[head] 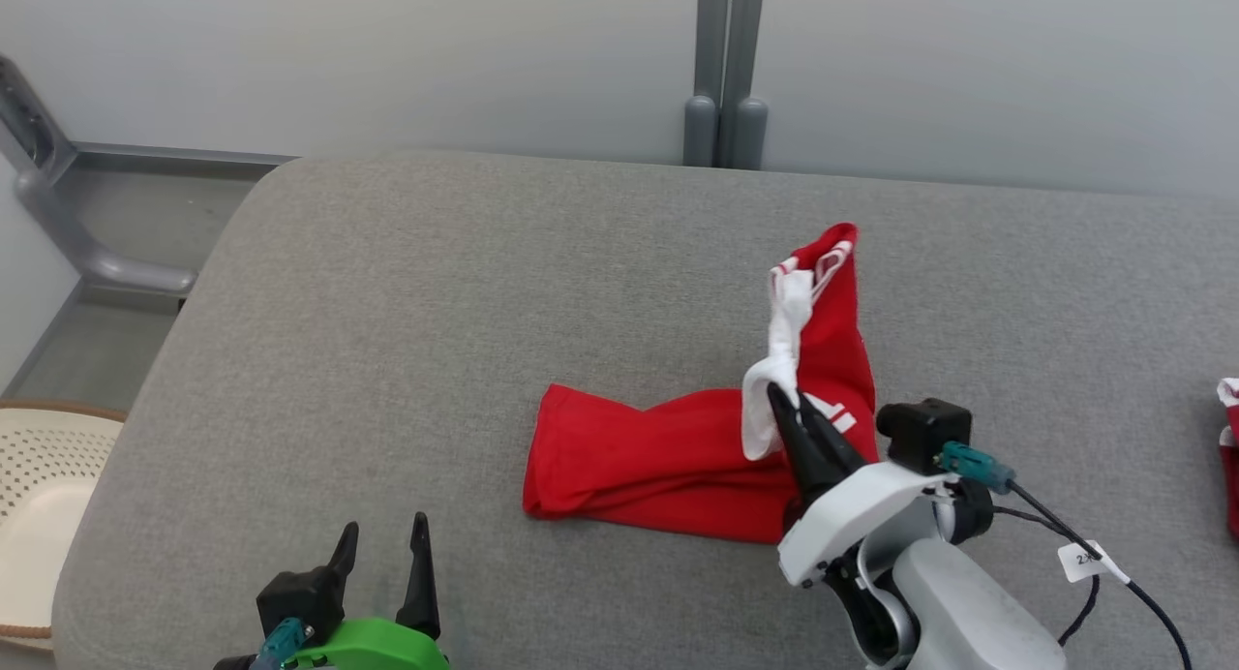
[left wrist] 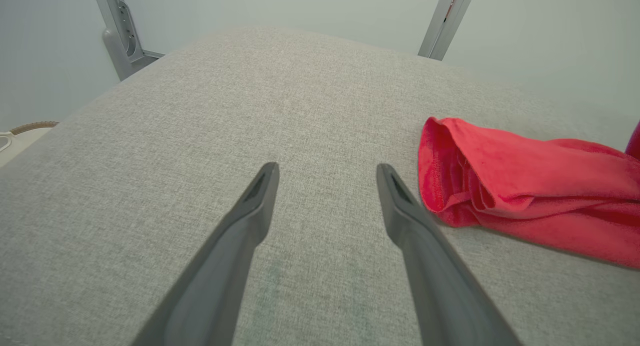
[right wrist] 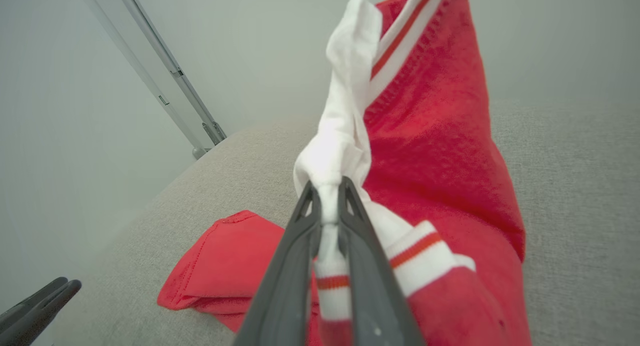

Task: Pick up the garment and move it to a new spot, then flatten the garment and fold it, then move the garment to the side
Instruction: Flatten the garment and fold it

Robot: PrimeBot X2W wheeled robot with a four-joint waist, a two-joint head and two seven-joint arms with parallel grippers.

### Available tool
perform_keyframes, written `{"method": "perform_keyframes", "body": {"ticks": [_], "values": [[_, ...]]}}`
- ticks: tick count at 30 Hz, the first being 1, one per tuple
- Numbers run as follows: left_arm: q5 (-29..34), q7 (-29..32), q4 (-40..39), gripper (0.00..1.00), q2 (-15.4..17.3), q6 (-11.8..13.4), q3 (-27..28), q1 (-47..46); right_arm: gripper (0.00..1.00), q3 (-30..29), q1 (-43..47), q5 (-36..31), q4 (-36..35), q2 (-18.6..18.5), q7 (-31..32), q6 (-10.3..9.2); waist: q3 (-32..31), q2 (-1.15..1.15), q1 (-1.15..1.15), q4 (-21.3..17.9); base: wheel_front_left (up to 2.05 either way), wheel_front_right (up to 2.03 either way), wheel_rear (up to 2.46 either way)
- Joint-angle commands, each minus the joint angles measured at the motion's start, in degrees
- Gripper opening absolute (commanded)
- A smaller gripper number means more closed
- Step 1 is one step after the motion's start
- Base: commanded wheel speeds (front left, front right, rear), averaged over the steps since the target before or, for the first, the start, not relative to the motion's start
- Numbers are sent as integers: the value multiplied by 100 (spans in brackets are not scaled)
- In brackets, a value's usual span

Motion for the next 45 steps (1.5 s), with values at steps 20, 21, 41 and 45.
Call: {"method": "perform_keyframes", "body": {"ticks": [20,21,41,45], "values": [[35,0,-128,100,17,133,-150,-174,100,-169,-443,3,297,-24,-17,0,-10,0,0,154,0,0,0],[68,0,-149,100,18,139,-116,-180,100,-459,-374,-206,263,-20,-17,0,-6,0,0,80,0,0,0],[312,0,-420,100,20,230,515,213,100,-2378,982,-1789,-355,-19,-17,0,-146,0,0,-730,0,0,0],[338,0,-421,100,21,211,564,355,100,-2344,1133,-1721,-332,-16,-17,0,-219,0,0,-771,0,0,0]]}}
